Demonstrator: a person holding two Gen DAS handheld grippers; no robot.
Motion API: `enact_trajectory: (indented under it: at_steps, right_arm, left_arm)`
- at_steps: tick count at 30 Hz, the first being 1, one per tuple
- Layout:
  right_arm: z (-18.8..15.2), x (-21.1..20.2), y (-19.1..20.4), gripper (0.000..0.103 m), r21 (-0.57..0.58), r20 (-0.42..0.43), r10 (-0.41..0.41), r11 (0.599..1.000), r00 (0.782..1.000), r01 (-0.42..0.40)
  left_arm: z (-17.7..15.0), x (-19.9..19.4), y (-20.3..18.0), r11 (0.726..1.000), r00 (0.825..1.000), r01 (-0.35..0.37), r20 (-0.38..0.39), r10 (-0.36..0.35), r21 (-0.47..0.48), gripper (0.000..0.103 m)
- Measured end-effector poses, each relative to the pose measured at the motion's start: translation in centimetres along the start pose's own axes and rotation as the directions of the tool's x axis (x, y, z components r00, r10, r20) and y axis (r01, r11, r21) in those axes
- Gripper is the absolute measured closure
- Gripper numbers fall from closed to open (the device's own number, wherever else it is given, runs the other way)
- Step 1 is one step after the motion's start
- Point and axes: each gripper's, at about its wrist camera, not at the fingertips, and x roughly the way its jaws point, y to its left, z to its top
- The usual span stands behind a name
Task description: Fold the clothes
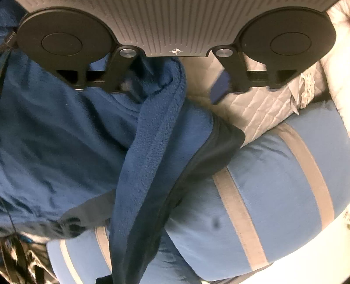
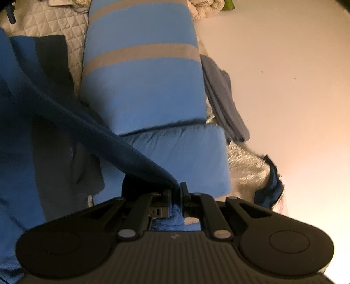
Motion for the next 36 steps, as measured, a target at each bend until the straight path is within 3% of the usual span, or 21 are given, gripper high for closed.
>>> enact_trajectory:
  at_steps: [1, 5, 9, 17, 28, 32, 36]
  right_arm:
    - [-0.4, 0.1, 0.1, 0.097, 0.006, -0.007, 0.007, 1.0, 1.0, -0.007]
    - [-2.4, 0.2, 0.8, 0.097, 0.053, -0.032, 0.048, 0.997, 0.998, -0.047]
    - [-4.3, 0.1, 2.1, 0.097, 0.067, -0.048, 0.086, 0.994, 0.995, -0.083]
    - [-7.8, -1.6, 5.2, 0.097, 0.121, -0.043, 0.174, 0.978, 0.984, -0.168]
    - [-11.4, -7.0, 13.9, 0.098, 0.121, -0.004, 0.328, 0.938, 0.945, -0.325]
    - [-11.3, -8.9, 16.7, 0.098, 0.123, 0.022, 0.408, 0.905, 0.913, -0.407]
    - [-10.9, -10.1, 18.6, 0.098, 0.146, 0.046, 0.5, 0.853, 0.865, -0.5]
  left_arm:
    - [0.0, -0.2, 0.2, 1.0, 1.0, 0.004, 0.008, -0.004, -0.019, 0.053]
    - [-0.2, -1.1, 1.1, 0.995, 0.999, 0.018, 0.044, -0.013, -0.103, 0.076]
    - [-0.2, -1.1, 1.4, 0.995, 0.999, 0.002, 0.035, 0.002, -0.103, 0.086]
    - [-0.4, -0.9, 0.8, 0.998, 0.999, -0.049, 0.001, 0.049, -0.029, 0.088]
    - [-0.8, -0.7, 1.1, 0.992, 0.991, -0.122, -0.056, 0.123, 0.02, 0.088]
    - [-1.0, -0.5, 1.5, 0.987, 0.983, -0.159, -0.086, 0.16, 0.019, 0.088]
    - [-1.1, -0.2, 1.9, 0.983, 0.977, -0.183, -0.113, 0.182, 0.005, 0.088]
